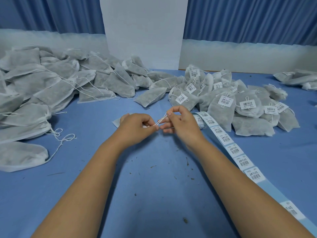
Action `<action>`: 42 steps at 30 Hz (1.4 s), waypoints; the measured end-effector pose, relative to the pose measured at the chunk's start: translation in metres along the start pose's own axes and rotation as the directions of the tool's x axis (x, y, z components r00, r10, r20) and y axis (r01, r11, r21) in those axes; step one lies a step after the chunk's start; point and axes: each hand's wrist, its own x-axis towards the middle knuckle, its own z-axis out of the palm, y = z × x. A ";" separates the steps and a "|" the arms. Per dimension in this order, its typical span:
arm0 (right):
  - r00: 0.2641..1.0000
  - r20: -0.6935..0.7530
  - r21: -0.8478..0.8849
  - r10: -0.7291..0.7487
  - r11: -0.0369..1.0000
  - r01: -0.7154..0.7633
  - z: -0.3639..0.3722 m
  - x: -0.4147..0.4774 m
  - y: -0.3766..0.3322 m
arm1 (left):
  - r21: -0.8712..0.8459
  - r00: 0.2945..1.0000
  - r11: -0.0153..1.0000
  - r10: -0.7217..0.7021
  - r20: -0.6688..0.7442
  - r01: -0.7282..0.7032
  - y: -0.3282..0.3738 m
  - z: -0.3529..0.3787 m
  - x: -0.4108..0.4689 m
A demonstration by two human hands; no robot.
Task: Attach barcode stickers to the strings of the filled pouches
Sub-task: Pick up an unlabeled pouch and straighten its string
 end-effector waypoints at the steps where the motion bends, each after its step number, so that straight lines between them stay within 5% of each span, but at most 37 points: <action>1: 1.000 0.001 -0.009 0.002 1.000 -0.002 0.000 0.000 0.000 | 0.009 1.000 1.000 0.008 -0.002 -0.008 0.000 0.000 0.000; 18: 0.998 -0.028 -0.198 -0.065 0.978 0.058 0.006 -0.004 0.004 | -0.011 0.998 0.999 0.034 0.058 -0.033 0.005 0.006 0.001; 28: 0.985 -0.112 -0.066 -0.132 0.990 0.125 -0.007 0.001 -0.007 | 0.139 0.979 0.978 0.132 0.157 -0.155 -0.010 0.001 0.002; 33: 0.963 -0.150 -0.074 -0.222 0.974 0.213 -0.011 0.001 -0.014 | 0.073 0.994 0.994 0.091 -0.062 -0.087 -0.023 -0.009 0.006; 38: 0.935 -0.062 -0.153 -0.349 0.929 0.337 -0.008 -0.005 -0.018 | -0.160 0.931 0.986 -0.019 -0.364 -0.042 -0.010 -0.008 0.008; 42: 0.897 0.058 -0.296 -0.439 0.850 0.436 0.007 -0.012 -0.014 | -0.470 0.899 0.880 -0.256 -0.355 0.065 0.000 0.001 0.012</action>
